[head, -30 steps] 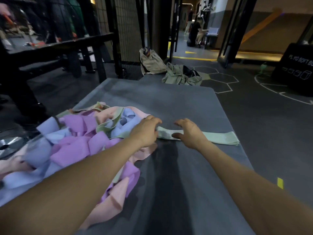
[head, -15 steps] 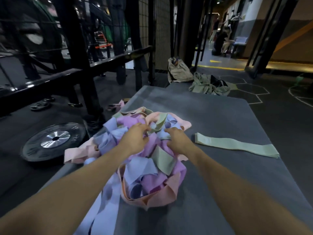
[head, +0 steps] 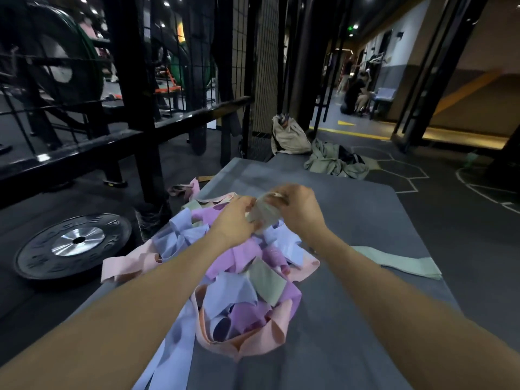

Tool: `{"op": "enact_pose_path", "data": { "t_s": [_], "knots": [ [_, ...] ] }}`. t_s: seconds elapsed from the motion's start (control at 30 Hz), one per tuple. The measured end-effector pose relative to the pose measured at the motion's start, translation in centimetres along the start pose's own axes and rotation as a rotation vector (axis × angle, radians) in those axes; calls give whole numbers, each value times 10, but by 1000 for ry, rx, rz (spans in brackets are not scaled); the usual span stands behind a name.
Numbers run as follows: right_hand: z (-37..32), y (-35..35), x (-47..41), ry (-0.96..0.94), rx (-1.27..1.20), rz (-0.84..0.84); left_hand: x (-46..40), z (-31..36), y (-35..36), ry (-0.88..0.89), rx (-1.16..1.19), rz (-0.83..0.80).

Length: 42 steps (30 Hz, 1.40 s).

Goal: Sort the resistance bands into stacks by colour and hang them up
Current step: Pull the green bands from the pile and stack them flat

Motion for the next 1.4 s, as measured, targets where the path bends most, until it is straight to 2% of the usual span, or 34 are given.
{"op": "enact_pose_path", "data": {
  "t_s": [0.13,0.23,0.33,0.5,0.7,0.83,1.0,1.2,1.3,1.4],
  "knots": [
    [-20,-47,-1,-54,-96,120,5,24,-18,16,36,43],
    [-10,-77,0,56,-296,202,14,34,-13,1,55,-55],
    [7,-108,7,157,-402,312,23,41,-13,7,139,-67],
    [42,-144,33,284,-361,434,28,71,-9,69,107,-98],
    [90,-172,70,430,-286,475,50,99,27,76,116,-381],
    [112,-181,95,491,-244,484,56,103,48,90,-79,-360],
    [165,-198,141,663,-228,592,70,99,70,-10,-37,-423],
    [218,-218,191,824,-199,678,77,86,85,-23,-266,-491],
    [236,-223,209,850,-177,688,77,79,92,-64,-111,-529],
    [247,-219,211,822,-153,645,68,69,104,-191,96,-463]
  ]
}}
Point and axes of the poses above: each hand's wrist, its own x-axis away from the middle knuckle, its own y-axis out of the palm, z = x × y, the point moved 10 cm from there along -x, towards the middle knuckle, and after that the axes turned 4 degrees about z, right-handed, at the moved point
